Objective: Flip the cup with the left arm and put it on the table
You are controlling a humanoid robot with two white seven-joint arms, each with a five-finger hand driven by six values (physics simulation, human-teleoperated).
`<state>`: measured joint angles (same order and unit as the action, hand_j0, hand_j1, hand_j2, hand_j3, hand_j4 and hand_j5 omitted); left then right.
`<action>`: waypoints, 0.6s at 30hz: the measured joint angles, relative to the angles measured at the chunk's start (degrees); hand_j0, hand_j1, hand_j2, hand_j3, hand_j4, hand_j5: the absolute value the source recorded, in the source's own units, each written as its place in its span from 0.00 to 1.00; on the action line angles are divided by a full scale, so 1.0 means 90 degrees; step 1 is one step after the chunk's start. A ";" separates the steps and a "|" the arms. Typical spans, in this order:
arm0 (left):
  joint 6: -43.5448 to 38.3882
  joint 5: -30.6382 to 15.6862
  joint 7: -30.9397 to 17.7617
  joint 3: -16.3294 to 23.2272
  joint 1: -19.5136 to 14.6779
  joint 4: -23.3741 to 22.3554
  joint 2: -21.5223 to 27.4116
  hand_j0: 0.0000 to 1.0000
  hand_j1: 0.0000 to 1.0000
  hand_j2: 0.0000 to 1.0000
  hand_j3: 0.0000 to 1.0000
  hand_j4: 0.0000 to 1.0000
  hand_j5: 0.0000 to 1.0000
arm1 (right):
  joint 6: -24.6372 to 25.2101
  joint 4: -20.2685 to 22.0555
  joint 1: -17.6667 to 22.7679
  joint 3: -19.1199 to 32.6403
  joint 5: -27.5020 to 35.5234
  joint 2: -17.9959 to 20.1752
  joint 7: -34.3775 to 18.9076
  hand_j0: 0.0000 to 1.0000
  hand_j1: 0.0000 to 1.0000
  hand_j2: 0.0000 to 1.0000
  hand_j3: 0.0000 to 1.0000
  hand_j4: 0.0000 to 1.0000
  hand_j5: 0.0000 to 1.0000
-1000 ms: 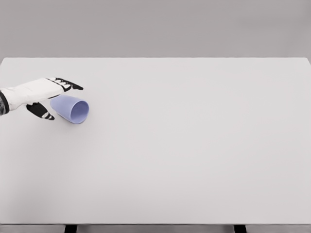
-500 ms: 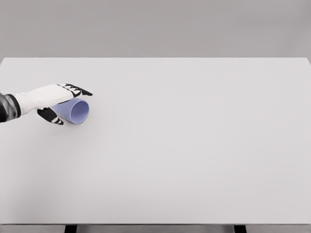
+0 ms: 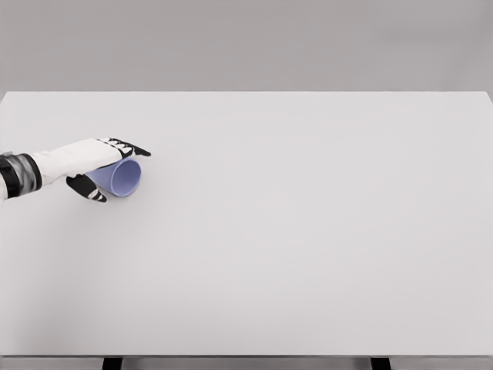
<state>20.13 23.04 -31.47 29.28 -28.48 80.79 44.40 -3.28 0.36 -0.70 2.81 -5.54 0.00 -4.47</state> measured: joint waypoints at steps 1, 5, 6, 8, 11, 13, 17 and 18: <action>-0.0001 0.0001 0.0008 0.0000 0.0000 -0.0012 -0.0005 1.00 1.00 1.00 1.00 1.00 1.00 | 0.0001 0.0000 0.0000 0.0000 0.0000 0.0000 0.0000 1.00 1.00 1.00 1.00 1.00 1.00; 0.0002 0.0008 0.0027 0.0004 0.0000 -0.0050 -0.0015 0.94 0.94 0.94 0.94 0.94 0.94 | 0.0001 -0.0001 0.0000 0.0000 0.0000 0.0000 0.0000 1.00 1.00 1.00 1.00 1.00 1.00; 0.0004 0.0010 0.0030 0.0012 0.0000 -0.0059 -0.0015 0.92 0.92 0.92 0.92 0.92 0.92 | 0.0001 -0.0001 0.0000 0.0000 0.0000 0.0000 0.0000 1.00 1.00 1.00 1.00 1.00 1.00; 0.0006 0.0011 0.0033 0.0026 0.0000 -0.0067 -0.0019 0.86 0.86 0.86 0.86 0.86 0.86 | 0.0001 -0.0001 0.0000 0.0000 0.0000 0.0000 0.0000 1.00 1.00 1.00 1.00 1.00 1.00; 0.0007 0.0016 0.0036 0.0035 0.0000 -0.0076 -0.0018 0.78 0.78 0.78 0.78 0.78 0.78 | 0.0000 0.0000 0.0000 0.0000 0.0000 0.0000 0.0000 1.00 1.00 1.00 1.00 1.00 1.00; 0.0009 0.0019 0.0036 0.0038 0.0000 -0.0078 -0.0018 0.70 0.70 0.70 0.70 0.70 0.70 | 0.0000 -0.0001 0.0000 0.0000 0.0000 0.0000 0.0000 1.00 1.00 1.00 1.00 1.00 1.00; 0.0025 0.0009 0.0042 0.0037 0.0010 -0.0073 -0.0017 0.51 0.51 0.51 0.51 0.51 0.51 | 0.0001 -0.0001 0.0000 0.0000 0.0000 0.0000 0.0000 1.00 1.00 1.00 1.00 1.00 1.00; 0.0031 0.0008 0.0045 0.0036 0.0010 -0.0073 -0.0017 0.50 0.50 0.50 0.50 0.50 0.50 | 0.0002 -0.0001 0.0000 0.0000 0.0000 0.0000 0.0000 1.00 1.00 1.00 1.00 1.00 1.00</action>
<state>20.41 23.12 -31.06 29.61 -28.39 80.14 44.25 -3.27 0.35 -0.70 2.81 -5.54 0.00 -4.47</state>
